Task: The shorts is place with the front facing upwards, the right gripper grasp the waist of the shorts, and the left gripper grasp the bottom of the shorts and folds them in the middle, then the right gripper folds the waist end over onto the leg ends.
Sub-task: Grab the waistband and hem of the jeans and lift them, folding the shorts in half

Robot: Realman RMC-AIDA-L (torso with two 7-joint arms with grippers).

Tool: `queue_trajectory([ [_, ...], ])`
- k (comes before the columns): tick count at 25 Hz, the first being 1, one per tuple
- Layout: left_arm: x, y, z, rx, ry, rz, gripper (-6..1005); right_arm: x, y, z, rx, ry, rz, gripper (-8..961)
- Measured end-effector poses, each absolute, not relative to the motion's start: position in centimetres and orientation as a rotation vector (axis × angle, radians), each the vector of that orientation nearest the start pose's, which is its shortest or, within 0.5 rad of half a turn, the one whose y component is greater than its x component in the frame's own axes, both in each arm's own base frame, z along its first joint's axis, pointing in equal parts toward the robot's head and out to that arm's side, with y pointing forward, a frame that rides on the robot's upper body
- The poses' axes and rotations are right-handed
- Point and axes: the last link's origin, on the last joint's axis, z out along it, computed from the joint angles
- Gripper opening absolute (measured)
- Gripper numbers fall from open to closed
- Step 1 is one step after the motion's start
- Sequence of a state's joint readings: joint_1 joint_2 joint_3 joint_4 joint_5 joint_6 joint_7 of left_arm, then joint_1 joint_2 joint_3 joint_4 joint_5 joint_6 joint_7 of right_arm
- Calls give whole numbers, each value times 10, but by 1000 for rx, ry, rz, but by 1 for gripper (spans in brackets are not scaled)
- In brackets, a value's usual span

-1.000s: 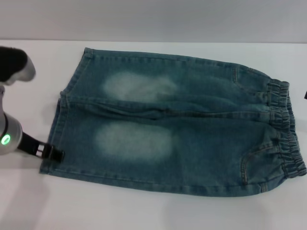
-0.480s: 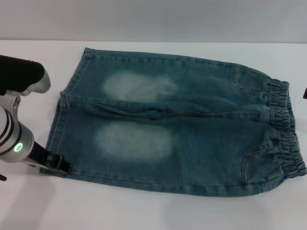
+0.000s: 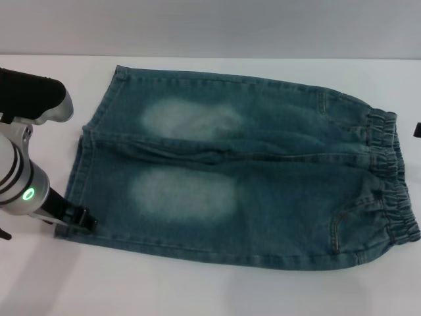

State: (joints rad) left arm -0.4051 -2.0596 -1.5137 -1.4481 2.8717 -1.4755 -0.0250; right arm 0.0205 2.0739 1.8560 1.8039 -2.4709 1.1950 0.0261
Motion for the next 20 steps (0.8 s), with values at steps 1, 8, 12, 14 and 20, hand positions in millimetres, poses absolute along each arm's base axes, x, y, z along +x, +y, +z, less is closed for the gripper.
queue_trajectory([
  [1,-241,324,-1,-1995,-1351,617,757,254,298,96,-1691,1569,296,792],
  [8,-246,328,-3,-1994,-1366,643,524,253,298,95,-1695,1577,306,792],
  [12,-243,328,-2,-1999,-1362,649,415,253,298,96,-1694,1578,308,792],
  [14,-242,329,-2,-2002,-1358,650,361,252,298,96,-1695,1578,309,793],
  [20,-236,330,-1,-2017,-1342,656,179,252,296,94,-1704,1598,304,793],
])
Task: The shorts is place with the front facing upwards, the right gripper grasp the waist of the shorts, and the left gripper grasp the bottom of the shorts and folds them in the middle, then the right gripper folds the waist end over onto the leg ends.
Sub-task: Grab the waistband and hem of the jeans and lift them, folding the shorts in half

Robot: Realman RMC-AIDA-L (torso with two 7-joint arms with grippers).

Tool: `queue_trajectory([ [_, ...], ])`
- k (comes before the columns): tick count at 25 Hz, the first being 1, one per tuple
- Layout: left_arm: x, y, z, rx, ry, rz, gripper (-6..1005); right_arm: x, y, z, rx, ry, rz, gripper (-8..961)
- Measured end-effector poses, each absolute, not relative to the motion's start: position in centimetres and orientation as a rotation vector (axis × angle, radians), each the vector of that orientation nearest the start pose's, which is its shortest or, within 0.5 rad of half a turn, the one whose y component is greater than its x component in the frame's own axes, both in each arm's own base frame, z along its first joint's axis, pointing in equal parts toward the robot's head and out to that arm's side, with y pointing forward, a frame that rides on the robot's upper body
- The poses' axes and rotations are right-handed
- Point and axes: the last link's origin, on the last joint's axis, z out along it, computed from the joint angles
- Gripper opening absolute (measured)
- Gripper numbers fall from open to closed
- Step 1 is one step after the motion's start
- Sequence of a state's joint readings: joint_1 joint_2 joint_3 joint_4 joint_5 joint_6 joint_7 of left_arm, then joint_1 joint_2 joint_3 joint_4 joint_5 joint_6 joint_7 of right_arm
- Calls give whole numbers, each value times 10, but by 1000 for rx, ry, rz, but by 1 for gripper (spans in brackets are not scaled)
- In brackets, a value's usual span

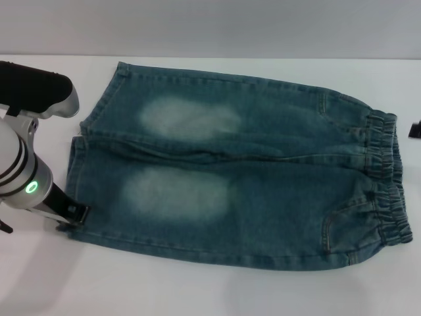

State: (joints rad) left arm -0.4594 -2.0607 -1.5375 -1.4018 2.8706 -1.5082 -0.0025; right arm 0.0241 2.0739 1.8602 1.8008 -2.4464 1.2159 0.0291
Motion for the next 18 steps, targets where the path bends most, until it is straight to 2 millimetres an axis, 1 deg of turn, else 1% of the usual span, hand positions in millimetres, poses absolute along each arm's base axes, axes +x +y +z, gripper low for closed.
queue_trajectory([
  [2,-232,330,0,-2027,-1333,652,106,253,293,91,-1714,1625,277,793],
  [8,-228,333,0,-2035,-1325,647,89,262,282,82,-1725,1698,194,792],
  [13,-228,334,1,-2047,-1320,649,89,268,277,67,-1743,1759,152,792],
  [18,-226,336,1,-2052,-1314,646,90,277,276,52,-1743,1807,125,792],
])
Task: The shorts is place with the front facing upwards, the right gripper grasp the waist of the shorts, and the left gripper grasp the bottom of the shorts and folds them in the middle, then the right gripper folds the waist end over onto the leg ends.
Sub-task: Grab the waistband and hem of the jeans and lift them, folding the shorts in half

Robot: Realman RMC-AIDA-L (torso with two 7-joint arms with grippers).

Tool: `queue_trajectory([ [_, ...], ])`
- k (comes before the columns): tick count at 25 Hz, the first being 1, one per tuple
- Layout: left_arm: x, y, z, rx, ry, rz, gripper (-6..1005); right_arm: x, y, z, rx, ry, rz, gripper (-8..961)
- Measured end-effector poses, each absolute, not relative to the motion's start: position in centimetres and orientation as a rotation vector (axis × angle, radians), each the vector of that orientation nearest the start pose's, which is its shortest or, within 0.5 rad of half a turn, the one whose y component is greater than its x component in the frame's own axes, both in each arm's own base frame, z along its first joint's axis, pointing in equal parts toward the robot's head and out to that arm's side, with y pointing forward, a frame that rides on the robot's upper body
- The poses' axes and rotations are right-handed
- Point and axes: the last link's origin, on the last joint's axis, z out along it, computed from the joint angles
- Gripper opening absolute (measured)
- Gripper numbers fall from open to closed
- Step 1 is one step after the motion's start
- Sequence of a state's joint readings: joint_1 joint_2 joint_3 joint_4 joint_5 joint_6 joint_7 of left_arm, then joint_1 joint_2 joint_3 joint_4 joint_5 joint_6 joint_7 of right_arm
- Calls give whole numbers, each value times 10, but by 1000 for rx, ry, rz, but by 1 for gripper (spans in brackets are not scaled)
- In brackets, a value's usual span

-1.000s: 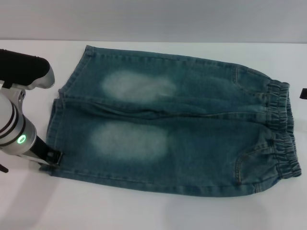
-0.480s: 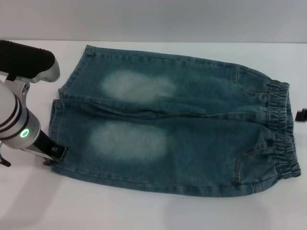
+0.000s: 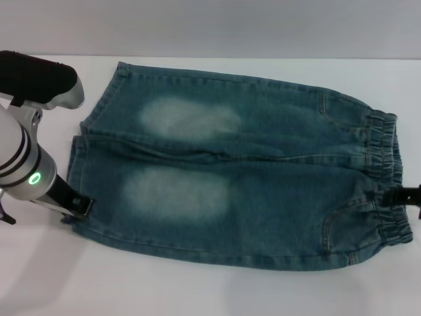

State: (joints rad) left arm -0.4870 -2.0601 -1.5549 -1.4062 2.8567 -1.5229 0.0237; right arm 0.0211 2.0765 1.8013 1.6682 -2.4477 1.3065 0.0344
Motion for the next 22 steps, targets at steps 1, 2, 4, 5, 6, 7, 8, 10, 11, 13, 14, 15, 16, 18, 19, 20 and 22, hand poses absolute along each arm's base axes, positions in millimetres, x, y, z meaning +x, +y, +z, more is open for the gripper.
queue_trajectory([
  [1,-226,336,1,-2052,-1314,644,90,278,276,50,-1744,1814,121,792],
  [2,-226,336,1,-2054,-1313,644,90,279,276,48,-1745,1818,117,793],
  [4,-226,336,1,-2056,-1312,643,90,280,275,45,-1747,1822,112,793],
  [5,-226,336,1,-2057,-1312,643,90,280,275,44,-1747,1824,111,793],
  [6,-226,336,1,-2057,-1312,642,90,281,274,44,-1746,1827,110,793],
  [7,-225,336,1,-2058,-1312,642,89,281,275,43,-1745,1829,109,793],
  [8,-225,336,1,-2058,-1312,642,88,282,275,43,-1744,1832,108,793],
  [10,-225,336,0,-2062,-1314,639,87,283,275,42,-1745,1836,104,792],
  [11,-225,336,0,-2063,-1315,638,87,283,275,41,-1746,1839,102,792],
  [13,-225,336,0,-2065,-1316,636,89,284,275,40,-1745,1844,99,792],
  [14,-225,336,0,-2065,-1317,636,91,285,275,39,-1743,1846,98,792],
  [15,-225,336,0,-2065,-1317,636,92,286,274,39,-1742,1849,96,792],
  [16,-225,336,0,-2065,-1317,636,93,287,274,38,-1739,1851,96,792],
  [18,-225,336,0,-2065,-1316,635,95,289,274,37,-1736,1854,95,793],
  [19,-225,336,0,-2066,-1316,635,96,289,274,37,-1736,1855,95,793],
  [20,-225,336,0,-2066,-1315,634,98,289,274,37,-1735,1855,95,793],
  [22,-224,336,0,-2069,-1311,632,100,289,275,37,-1733,1855,102,793],
])
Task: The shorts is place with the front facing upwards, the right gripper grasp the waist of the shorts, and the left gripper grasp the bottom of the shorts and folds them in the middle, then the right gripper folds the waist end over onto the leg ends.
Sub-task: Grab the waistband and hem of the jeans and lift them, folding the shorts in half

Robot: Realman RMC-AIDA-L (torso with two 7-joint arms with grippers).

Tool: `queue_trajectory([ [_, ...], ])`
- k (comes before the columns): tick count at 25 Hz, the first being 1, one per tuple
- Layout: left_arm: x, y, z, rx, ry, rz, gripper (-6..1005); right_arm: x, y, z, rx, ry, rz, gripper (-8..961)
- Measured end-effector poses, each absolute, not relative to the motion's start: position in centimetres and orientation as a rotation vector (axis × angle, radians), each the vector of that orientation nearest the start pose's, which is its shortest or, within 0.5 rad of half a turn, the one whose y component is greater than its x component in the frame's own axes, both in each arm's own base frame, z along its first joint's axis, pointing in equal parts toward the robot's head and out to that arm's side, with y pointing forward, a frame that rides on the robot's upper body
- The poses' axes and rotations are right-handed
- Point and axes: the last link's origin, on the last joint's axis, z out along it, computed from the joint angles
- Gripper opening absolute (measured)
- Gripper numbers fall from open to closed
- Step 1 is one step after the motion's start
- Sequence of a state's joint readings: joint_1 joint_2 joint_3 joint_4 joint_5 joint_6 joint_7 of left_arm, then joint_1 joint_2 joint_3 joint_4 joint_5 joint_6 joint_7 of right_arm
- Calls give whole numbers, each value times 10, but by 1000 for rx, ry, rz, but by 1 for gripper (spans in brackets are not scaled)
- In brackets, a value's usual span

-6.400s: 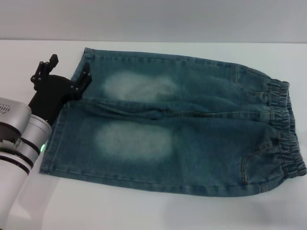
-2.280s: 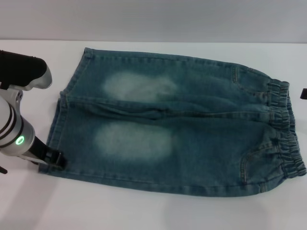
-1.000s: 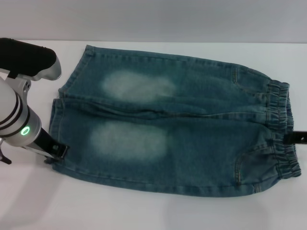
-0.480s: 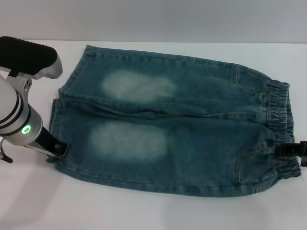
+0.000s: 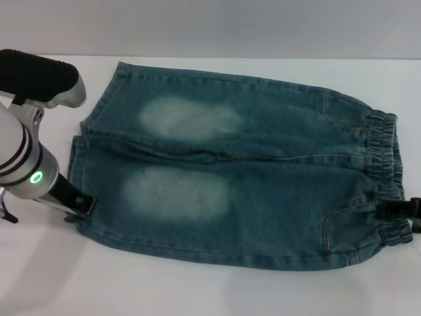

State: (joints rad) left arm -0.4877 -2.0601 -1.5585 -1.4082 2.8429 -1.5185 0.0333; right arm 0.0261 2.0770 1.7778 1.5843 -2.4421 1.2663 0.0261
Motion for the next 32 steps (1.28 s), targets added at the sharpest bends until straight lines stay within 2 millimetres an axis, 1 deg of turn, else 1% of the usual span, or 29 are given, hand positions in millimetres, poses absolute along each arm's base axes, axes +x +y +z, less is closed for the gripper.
queue_trajectory([
  [1,-224,336,0,-2071,-1309,632,101,289,275,37,-1733,1857,106,793],
  [4,-223,336,0,-2080,-1305,630,105,290,275,34,-1735,1873,116,730],
  [9,-221,337,-1,-2087,-1306,621,111,294,276,27,-1771,1867,81,625],
  [14,-221,337,-2,-2092,-1307,618,117,292,276,23,-1804,1853,63,379],
  [20,-219,337,-3,-2099,-1308,609,124,288,278,26,-1828,1821,63,176],
  [31,-218,339,-5,-2098,-1311,584,137,281,281,30,-1856,1782,83,8],
  [32,-217,340,-5,-2099,-1311,577,138,279,282,31,-1865,1776,103,8],
])
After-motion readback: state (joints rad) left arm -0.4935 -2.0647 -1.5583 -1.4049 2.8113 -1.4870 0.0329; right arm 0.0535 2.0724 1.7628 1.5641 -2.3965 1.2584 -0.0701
